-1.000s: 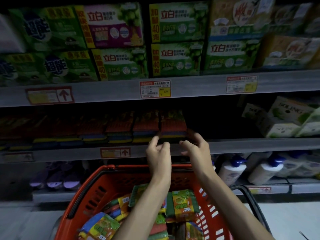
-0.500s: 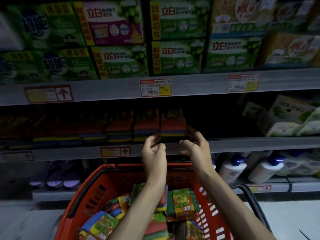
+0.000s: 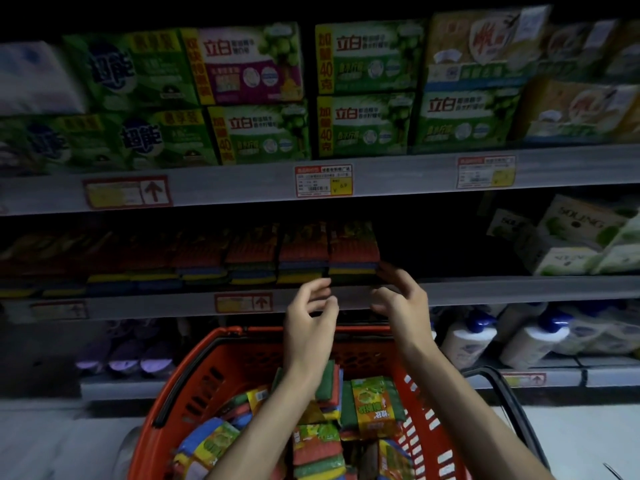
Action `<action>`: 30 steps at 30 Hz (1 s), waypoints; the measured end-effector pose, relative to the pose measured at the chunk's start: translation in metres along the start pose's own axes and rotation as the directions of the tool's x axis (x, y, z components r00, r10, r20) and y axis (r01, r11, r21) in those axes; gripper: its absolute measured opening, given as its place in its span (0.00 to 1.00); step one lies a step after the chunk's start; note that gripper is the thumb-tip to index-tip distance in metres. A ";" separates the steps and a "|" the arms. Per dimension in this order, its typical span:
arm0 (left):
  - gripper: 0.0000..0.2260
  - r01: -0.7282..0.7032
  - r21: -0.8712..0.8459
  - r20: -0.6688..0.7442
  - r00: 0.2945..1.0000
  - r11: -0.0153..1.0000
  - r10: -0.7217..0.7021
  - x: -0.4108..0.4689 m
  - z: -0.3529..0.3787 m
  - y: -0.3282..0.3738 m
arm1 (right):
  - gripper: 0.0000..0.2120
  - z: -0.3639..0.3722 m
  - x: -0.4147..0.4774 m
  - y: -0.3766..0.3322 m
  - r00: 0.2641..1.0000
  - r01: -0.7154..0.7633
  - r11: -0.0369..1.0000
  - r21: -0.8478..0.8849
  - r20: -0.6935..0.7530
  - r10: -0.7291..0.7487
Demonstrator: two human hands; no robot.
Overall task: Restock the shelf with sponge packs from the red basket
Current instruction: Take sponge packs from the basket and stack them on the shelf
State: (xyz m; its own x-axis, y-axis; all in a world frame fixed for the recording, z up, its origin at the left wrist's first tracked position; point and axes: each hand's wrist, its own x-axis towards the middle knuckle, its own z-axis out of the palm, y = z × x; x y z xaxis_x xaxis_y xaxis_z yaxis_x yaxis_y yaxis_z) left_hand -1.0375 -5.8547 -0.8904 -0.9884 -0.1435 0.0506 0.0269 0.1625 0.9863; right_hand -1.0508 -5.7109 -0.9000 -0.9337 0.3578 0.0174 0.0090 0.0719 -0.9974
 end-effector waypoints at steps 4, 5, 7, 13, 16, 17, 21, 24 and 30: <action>0.13 -0.045 0.052 0.046 0.998 0.998 0.042 -0.005 -0.011 0.001 | 0.22 0.000 -0.004 -0.004 1.000 0.021 0.999 -0.028 0.018 -0.021; 0.13 -0.061 0.081 0.067 0.996 0.995 0.056 -0.007 -0.014 0.001 | 0.21 0.000 -0.005 -0.004 0.999 0.031 0.999 -0.037 0.012 -0.031; 0.13 -0.115 0.164 0.107 0.989 0.980 0.098 -0.010 -0.019 0.001 | 0.19 -0.002 -0.009 -0.003 0.997 0.068 0.996 -0.062 -0.019 -0.070; 0.18 -0.307 0.405 0.262 0.941 0.861 0.213 -0.021 -0.045 0.005 | 0.23 -0.015 -0.039 -0.010 0.985 0.168 0.966 -0.197 0.003 -0.171; 0.20 -0.380 0.518 0.356 0.911 0.767 0.211 -0.029 -0.065 0.007 | 0.26 -0.022 -0.057 -0.012 0.979 0.199 0.946 -0.254 0.094 -0.181; 0.21 -0.398 0.552 0.385 0.901 0.732 0.200 -0.032 -0.073 0.008 | 0.26 -0.024 -0.063 -0.012 0.975 0.216 0.936 -0.277 0.121 -0.189; 0.24 -0.465 0.657 0.501 0.858 0.593 0.118 -0.046 -0.110 0.004 | 0.27 -0.027 -0.089 -0.004 0.933 0.336 0.831 -0.443 0.277 -0.230; 0.25 -0.487 0.709 0.531 0.845 0.511 0.069 -0.055 -0.142 -0.011 | 0.29 -0.024 -0.105 0.003 0.862 0.449 0.706 -0.548 0.473 -0.182; 0.32 -0.489 0.819 0.531 0.844 0.302 -0.072 -0.069 -0.180 -0.051 | 0.36 -0.003 -0.115 0.039 0.704 0.638 0.353 -0.684 0.704 0.092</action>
State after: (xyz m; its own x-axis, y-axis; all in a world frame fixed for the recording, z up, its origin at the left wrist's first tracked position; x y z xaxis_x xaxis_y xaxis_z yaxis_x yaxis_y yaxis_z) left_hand -0.9442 -6.0286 -0.9160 -0.9160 0.3854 -0.1115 0.3688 0.9182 0.1444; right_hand -0.9418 -5.7470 -0.9412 -0.9088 -0.3968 -0.1290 -0.3472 0.8907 -0.2933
